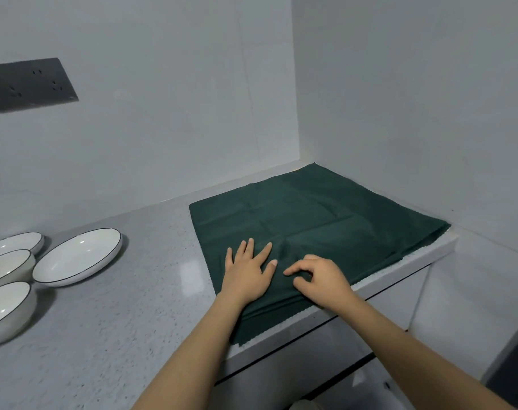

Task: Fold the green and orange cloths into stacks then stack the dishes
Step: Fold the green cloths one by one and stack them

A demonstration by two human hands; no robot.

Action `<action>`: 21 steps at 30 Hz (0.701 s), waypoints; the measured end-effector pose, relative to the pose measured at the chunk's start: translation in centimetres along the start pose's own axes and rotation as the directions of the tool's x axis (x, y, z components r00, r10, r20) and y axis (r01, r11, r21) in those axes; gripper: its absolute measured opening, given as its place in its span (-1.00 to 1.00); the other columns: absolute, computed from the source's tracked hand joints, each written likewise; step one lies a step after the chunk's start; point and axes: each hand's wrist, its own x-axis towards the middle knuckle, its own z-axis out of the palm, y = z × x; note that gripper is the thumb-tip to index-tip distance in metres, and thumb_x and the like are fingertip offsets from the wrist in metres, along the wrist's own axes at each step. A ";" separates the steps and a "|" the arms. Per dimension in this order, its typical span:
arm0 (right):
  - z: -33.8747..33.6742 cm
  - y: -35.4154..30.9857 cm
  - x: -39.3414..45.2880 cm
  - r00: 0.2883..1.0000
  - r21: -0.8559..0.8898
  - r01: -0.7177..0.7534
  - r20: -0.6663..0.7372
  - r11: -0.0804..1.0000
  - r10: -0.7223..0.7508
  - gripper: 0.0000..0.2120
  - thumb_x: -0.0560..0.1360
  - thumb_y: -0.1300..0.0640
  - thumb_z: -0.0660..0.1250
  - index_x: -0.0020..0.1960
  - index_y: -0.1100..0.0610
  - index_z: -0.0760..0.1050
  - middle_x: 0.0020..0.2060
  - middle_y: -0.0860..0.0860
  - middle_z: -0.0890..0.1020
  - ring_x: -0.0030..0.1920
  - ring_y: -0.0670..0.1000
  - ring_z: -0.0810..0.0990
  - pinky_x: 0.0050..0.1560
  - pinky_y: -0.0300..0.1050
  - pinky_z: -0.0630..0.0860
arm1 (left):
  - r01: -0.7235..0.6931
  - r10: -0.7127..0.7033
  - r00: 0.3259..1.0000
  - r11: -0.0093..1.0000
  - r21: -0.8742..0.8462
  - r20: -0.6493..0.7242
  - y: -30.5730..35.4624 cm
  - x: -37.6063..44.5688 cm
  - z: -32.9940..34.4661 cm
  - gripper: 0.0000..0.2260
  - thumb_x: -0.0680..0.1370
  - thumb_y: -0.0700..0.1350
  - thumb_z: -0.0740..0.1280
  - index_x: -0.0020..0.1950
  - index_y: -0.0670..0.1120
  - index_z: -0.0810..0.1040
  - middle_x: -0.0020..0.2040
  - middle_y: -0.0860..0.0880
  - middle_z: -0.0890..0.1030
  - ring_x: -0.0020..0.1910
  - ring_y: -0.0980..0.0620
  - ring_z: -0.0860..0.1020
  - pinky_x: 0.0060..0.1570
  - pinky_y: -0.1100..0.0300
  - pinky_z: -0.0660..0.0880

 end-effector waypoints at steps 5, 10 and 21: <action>0.7 0.2 -0.3 0.999 -0.062 0.024 -0.027 0.998 -0.026 -0.79 0.43 0.23 0.31 -0.03 0.05 0.66 -0.26 -0.10 0.46 -0.25 -0.03 0.50 -0.20 -0.17 0.44 | -0.011 0.011 1.000 1.000 0.006 0.018 -0.2 0.4 0.1 -0.55 0.62 0.21 -0.04 0.52 0.22 0.11 0.55 -0.07 0.07 0.54 -0.03 -0.04 0.46 -0.06 -0.29; 1.2 0.3 -0.6 0.997 -0.090 0.046 -0.053 0.995 -0.050 -0.80 0.44 0.23 0.27 -0.05 0.08 0.65 -0.25 -0.16 0.39 -0.27 -0.07 0.47 -0.25 -0.17 0.44 | -0.063 0.052 0.990 0.994 -0.086 -0.133 -1.1 1.7 -0.9 -0.69 0.63 0.08 0.10 0.36 0.17 0.43 0.15 -0.01 0.38 0.31 0.00 0.30 0.46 0.00 -0.22; 0.3 -0.5 0.5 0.999 -0.239 0.048 0.033 0.970 -0.041 -0.70 0.52 0.25 0.19 0.05 -0.04 0.62 -0.19 -0.14 0.39 -0.01 -0.06 0.36 0.03 -0.29 0.24 | -0.004 -0.027 0.991 0.971 -0.240 -0.128 -5.0 -0.4 -3.8 -0.76 0.58 -0.16 0.23 0.17 0.06 0.58 -0.02 0.03 0.39 0.06 -0.03 0.51 0.03 0.26 0.35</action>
